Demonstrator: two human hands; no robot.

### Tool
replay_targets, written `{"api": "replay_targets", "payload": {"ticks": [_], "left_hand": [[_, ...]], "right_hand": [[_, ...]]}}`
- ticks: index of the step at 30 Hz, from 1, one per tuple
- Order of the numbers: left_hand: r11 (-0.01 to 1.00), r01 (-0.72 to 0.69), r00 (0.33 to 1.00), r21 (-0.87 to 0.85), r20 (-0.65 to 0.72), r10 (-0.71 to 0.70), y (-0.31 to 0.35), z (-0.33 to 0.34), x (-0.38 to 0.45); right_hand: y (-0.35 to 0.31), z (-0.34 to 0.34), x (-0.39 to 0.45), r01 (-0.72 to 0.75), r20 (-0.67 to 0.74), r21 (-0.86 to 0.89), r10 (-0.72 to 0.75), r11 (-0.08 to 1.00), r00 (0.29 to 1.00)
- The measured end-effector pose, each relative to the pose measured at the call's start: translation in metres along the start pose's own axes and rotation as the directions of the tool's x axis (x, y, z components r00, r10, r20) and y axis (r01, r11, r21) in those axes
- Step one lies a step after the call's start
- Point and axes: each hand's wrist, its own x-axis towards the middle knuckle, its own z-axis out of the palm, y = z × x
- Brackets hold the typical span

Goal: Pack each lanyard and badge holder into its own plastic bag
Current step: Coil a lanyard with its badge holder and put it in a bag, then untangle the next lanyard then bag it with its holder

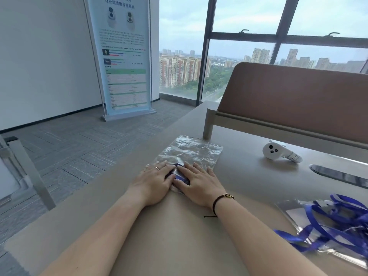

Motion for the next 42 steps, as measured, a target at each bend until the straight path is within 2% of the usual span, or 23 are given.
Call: {"api": "replay_targets", "payload": {"ticks": [4,6,8,11,15,18,20,22,25,27,29,32,37,42], "left_hand": [[1.0,-0.011,0.998,-0.009,-0.06,0.01,0.0,0.001,0.003],[0.999,-0.045,0.988,-0.003,-0.149,0.044,0.001,-0.001,-0.004],[0.995,-0.091,0.96,0.049,-0.263,0.101,0.006,-0.004,-0.016],[0.993,-0.121,0.931,-0.002,-0.346,0.113,0.026,-0.001,-0.034],[0.959,-0.249,0.927,-0.132,-0.321,0.196,0.097,0.018,-0.053],[0.901,-0.347,0.927,-0.261,-0.243,0.287,0.168,0.036,-0.068],[0.835,-0.43,0.901,-0.344,-0.213,0.376,0.213,0.047,-0.078],[0.798,-0.489,0.871,-0.351,-0.163,0.463,0.251,0.056,-0.089],[0.806,-0.484,0.87,-0.342,-0.084,0.486,0.289,0.07,-0.096],[0.824,-0.485,0.87,-0.292,-0.068,0.488,0.302,0.078,-0.098],[0.831,-0.501,0.863,-0.243,-0.061,0.502,0.307,0.085,-0.099],[0.833,-0.499,0.865,-0.239,-0.074,0.497,0.299,0.088,-0.101],[0.812,-0.49,0.871,-0.318,-0.141,0.47,0.284,0.086,-0.105],[0.785,-0.525,0.851,-0.329,-0.176,0.496,0.291,0.083,-0.112]], "right_hand": [[0.001,-0.001,0.0,0.021,-0.101,0.069,-0.014,0.997,0.995],[0.0,-0.003,-0.008,0.033,-0.205,0.145,-0.003,0.989,0.979],[0.0,-0.005,-0.027,0.006,-0.269,0.284,0.074,0.959,0.96],[0.007,-0.009,-0.074,-0.036,-0.232,0.418,0.145,0.908,0.962],[0.039,-0.023,-0.156,0.007,-0.193,0.26,0.045,0.966,0.98],[0.074,-0.047,-0.224,-0.045,-0.249,0.217,0.1,0.975,0.963],[0.098,-0.064,-0.271,-0.088,-0.333,0.256,0.173,0.963,0.927],[0.123,-0.076,-0.31,-0.145,-0.434,0.295,0.268,0.944,0.86],[0.159,-0.077,-0.351,-0.309,-0.477,0.339,0.445,0.889,0.758],[0.176,-0.066,-0.365,-0.413,-0.441,0.286,0.502,0.864,0.744],[0.186,-0.053,-0.371,-0.455,-0.431,0.233,0.51,0.86,0.744],[0.195,-0.043,-0.37,-0.465,-0.442,0.23,0.517,0.855,0.733],[0.203,-0.041,-0.369,-0.48,-0.523,0.271,0.546,0.835,0.654],[0.21,-0.039,-0.372,-0.46,-0.533,0.262,0.524,0.848,0.664]]}}
